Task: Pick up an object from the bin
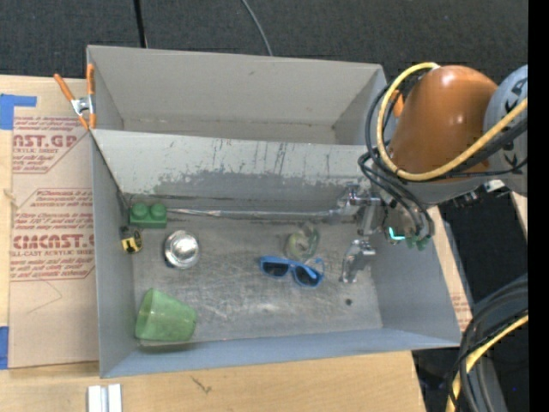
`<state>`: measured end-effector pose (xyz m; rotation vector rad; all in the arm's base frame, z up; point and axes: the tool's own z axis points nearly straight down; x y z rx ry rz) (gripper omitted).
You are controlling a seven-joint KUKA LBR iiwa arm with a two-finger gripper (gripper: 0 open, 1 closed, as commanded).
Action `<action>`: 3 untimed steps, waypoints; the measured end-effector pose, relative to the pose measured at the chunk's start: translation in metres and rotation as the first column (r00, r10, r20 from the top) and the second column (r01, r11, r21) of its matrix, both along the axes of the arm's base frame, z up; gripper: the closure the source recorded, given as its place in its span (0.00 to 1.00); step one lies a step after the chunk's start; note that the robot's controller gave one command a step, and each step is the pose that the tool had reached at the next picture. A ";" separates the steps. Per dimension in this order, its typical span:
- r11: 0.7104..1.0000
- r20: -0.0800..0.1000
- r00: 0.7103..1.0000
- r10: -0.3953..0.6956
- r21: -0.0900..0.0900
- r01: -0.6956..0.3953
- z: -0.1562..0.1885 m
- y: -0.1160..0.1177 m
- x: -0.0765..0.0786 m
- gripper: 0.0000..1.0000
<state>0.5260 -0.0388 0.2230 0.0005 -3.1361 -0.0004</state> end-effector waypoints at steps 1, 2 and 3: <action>0.999 0.012 0.999 0.032 0.001 -0.032 -0.152 0.027 -0.009 0.00; 0.999 0.003 0.999 0.032 0.001 -0.032 -0.149 0.026 -0.011 1.00; 0.981 0.014 0.980 0.196 -0.002 -0.196 0.002 0.021 -0.021 1.00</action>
Offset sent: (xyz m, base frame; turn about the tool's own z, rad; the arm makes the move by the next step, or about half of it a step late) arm -0.0118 0.0254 -0.1530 -0.0313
